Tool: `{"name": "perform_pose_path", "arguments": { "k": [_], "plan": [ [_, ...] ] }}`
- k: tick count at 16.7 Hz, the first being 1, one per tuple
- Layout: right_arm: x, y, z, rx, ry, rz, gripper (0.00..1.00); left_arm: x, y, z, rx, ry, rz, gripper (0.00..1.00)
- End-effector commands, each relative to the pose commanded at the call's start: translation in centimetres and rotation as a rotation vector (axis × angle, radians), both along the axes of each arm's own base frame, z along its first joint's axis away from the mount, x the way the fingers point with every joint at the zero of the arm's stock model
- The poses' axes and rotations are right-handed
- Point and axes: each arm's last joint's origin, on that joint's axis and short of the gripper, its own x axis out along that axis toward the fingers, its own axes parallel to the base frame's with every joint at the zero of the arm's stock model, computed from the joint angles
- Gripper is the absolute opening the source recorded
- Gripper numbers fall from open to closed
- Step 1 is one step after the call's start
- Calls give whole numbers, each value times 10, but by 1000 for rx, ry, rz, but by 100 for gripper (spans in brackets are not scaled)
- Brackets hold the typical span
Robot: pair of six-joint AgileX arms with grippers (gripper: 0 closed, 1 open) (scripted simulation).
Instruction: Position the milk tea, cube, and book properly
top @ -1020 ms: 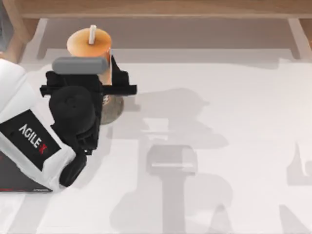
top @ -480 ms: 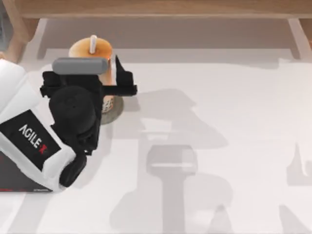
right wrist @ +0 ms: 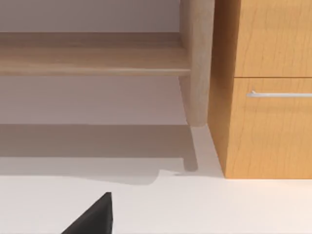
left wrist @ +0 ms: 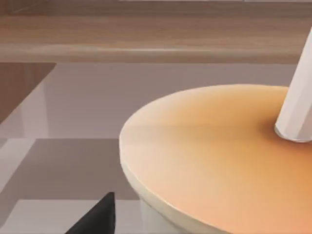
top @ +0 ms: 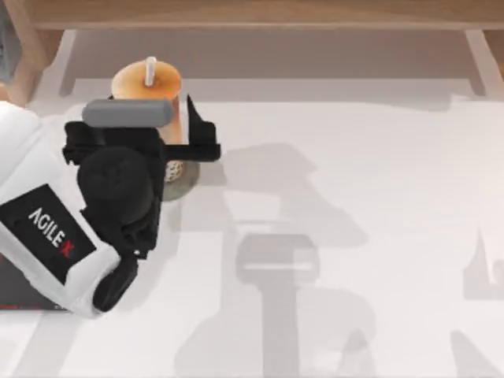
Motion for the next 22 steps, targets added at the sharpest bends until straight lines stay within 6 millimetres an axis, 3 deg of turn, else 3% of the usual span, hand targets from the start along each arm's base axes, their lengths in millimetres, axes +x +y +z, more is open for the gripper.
{"name": "perform_pose_path", "arguments": {
  "k": [4,8,16,22],
  "plan": [
    [0,0,0,0,0,0,100,-20,1,0,1,2,0,100],
    [0,0,0,0,0,0,100,-19,2,-1,3,5,3,100],
    [0,0,0,0,0,0,100,-36,2,46,2,2,3,100],
    [0,0,0,0,0,0,100,-37,3,49,0,1,7,100]
  ]
}}
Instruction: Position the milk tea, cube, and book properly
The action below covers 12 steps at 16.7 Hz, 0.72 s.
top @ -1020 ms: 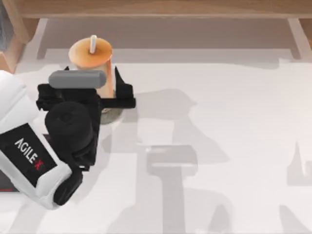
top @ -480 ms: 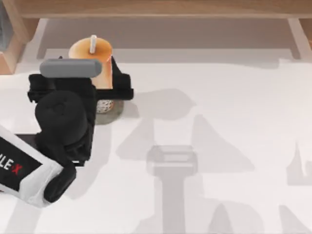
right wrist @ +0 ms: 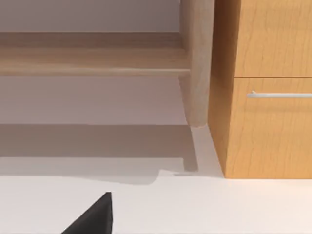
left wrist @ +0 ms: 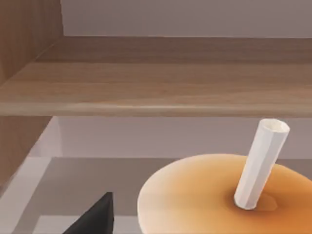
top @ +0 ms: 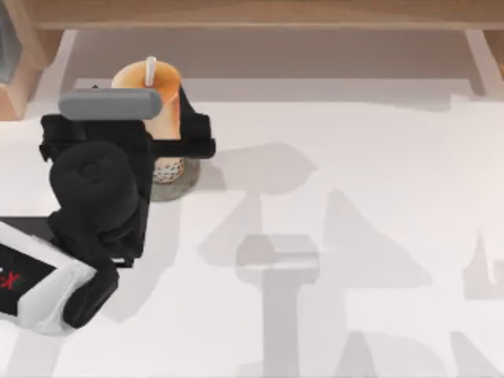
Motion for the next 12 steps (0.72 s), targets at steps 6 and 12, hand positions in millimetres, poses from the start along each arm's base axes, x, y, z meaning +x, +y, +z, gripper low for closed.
{"name": "perform_pose_path", "arguments": {
  "k": [6,12],
  "plan": [
    [0,0,0,0,0,0,100,26,-3,36,-17,-2,63,100],
    [0,0,0,0,0,0,100,92,20,117,31,94,238,100]
  ]
}}
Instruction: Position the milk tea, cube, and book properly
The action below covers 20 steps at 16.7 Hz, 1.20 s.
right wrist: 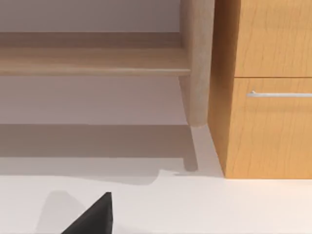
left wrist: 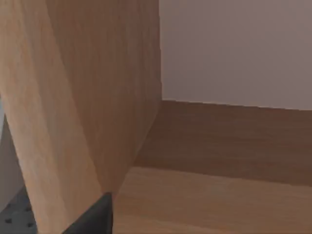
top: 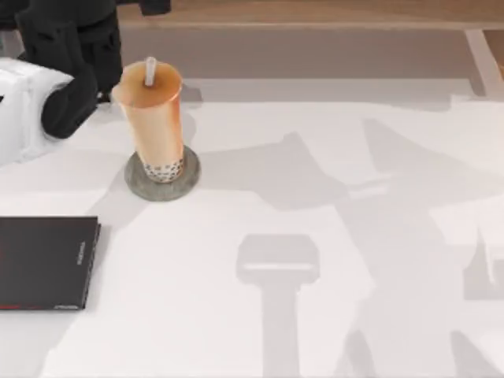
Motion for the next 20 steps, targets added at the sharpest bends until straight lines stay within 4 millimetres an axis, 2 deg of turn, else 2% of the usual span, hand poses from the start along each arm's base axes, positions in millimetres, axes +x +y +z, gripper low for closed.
{"name": "perform_pose_path", "arguments": {
  "k": [3,5,7,9,10,12,14,17,20],
  "plan": [
    [0,0,0,0,0,0,100,25,30,62,44,95,78,100],
    [0,0,0,0,0,0,100,31,57,102,77,182,117,100],
    [0,0,0,0,0,0,100,33,86,127,108,296,145,100],
    [0,0,0,0,0,0,100,38,117,136,128,436,160,100],
    [0,0,0,0,0,0,100,42,134,133,130,517,162,100],
    [0,0,0,0,0,0,100,55,169,113,111,697,156,100],
    [0,0,0,0,0,0,100,69,206,80,57,884,133,100],
    [0,0,0,0,0,0,100,84,258,19,-70,1123,72,100],
    [0,0,0,0,0,0,100,93,290,-28,-180,1240,-7,100]
  ]
}}
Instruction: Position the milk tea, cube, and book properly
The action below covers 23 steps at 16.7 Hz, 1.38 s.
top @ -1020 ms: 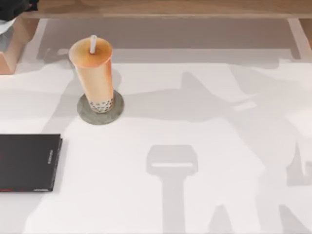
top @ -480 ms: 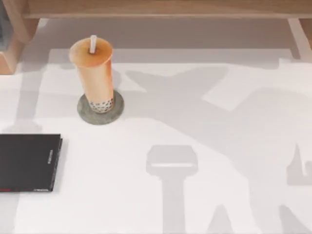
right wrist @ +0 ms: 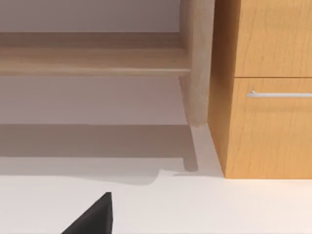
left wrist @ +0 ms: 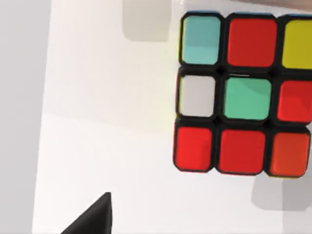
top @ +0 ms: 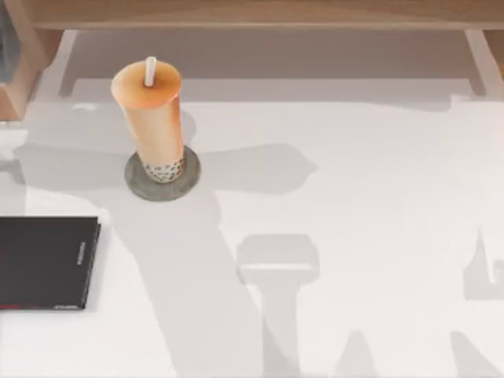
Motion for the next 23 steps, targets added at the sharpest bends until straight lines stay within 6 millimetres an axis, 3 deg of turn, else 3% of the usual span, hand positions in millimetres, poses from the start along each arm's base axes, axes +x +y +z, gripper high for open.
{"name": "perform_pose_path", "arguments": {
  "k": [4,10,14,18,23],
  "plan": [
    [0,0,0,0,0,0,100,12,9,-27,-72,6,-41,100],
    [0,0,0,0,0,0,100,12,8,-30,-74,9,-44,100],
    [0,0,0,0,0,0,100,16,20,-59,-77,13,-41,100],
    [0,0,0,0,0,0,100,30,12,-82,-75,5,-45,100],
    [0,0,0,0,0,0,100,32,11,-86,-74,5,-43,100]
  ]
}}
